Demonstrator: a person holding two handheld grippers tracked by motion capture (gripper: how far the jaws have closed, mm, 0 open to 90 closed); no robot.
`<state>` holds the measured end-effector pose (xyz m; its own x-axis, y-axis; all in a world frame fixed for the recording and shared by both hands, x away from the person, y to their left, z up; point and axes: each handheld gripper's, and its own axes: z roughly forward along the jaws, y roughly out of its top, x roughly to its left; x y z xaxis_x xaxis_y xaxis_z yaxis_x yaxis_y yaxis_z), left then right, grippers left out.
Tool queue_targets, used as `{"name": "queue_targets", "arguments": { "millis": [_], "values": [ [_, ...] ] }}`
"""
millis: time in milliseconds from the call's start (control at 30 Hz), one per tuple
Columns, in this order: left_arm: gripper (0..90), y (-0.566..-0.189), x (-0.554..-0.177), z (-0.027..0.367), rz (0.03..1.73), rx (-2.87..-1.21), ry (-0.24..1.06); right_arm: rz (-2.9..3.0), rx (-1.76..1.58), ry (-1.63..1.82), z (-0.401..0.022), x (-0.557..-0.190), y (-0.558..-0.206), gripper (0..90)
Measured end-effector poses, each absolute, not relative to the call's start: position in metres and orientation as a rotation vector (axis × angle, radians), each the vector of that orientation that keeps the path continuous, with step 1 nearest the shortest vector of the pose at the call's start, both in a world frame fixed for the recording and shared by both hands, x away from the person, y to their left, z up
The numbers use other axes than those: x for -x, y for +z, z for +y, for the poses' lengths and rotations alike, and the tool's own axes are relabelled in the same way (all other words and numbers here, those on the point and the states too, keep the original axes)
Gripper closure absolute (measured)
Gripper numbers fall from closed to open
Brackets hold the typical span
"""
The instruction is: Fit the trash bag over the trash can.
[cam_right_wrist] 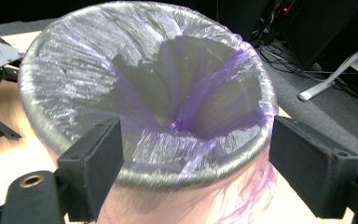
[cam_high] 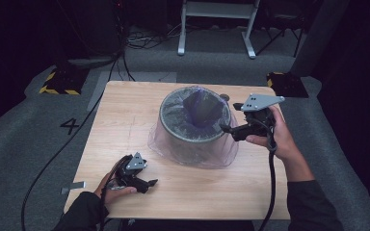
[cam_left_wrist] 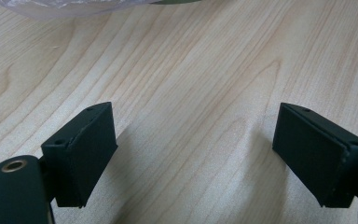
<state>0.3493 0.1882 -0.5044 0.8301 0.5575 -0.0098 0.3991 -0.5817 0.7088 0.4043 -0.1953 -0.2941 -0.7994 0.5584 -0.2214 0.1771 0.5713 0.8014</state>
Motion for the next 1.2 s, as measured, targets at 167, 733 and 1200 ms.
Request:
{"name": "queue_targets", "arguments": {
  "millis": [167, 733, 1200],
  "values": [
    [13.0, -0.504, -0.349, 0.188, 0.696, -2.266, 0.276, 2.342, -0.581, 1.107, -0.197, -0.399, -0.298, 17.9],
    [13.0, -0.504, -0.349, 0.188, 0.700, -2.264, 0.283, 2.358, -0.562, 1.048, -0.201, -0.386, -0.308, 18.1],
    [12.9, -0.505, -0.349, 0.187, 0.702, -2.263, 0.284, 2.357, -0.580, 0.991, -0.209, -0.383, -0.322, 19.1]
  ]
}}
